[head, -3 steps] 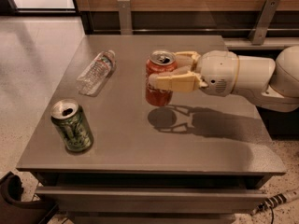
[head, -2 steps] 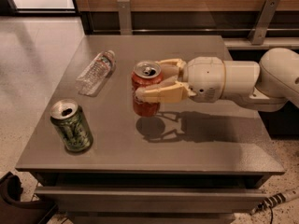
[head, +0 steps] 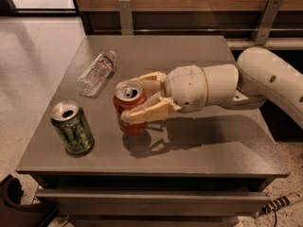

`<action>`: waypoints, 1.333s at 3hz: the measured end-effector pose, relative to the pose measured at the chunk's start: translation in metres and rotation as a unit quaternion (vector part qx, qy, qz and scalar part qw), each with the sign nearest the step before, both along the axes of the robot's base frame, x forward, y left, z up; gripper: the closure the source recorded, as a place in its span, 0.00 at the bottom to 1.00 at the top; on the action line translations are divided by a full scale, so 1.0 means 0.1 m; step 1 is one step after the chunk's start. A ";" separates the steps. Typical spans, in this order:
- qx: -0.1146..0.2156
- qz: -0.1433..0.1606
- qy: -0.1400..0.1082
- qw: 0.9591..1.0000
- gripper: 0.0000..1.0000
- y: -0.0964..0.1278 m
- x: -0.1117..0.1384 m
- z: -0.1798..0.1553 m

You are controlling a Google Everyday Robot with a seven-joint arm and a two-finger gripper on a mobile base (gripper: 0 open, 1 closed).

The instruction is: Move coke can near green can

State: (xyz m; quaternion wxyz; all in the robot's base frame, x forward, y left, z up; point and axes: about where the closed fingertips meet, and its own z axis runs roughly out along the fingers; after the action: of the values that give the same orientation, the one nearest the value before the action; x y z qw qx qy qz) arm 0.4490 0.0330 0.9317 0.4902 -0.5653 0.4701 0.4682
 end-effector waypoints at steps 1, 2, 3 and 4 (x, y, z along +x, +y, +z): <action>-0.005 0.038 0.013 0.999 1.00 0.14 -0.07 -0.15; -0.004 0.053 0.030 0.998 1.00 0.18 -0.08 -0.27; 0.000 0.071 0.051 0.996 1.00 0.18 -0.02 -0.48; 0.000 0.072 0.051 0.996 0.97 0.19 -0.03 -0.48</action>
Offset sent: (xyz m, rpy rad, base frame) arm -0.0068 0.0176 -0.0420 -0.0054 0.0993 0.1316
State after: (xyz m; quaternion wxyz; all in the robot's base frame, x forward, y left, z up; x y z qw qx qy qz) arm 0.4461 0.0518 0.8836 0.4306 -0.5732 0.4528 0.5301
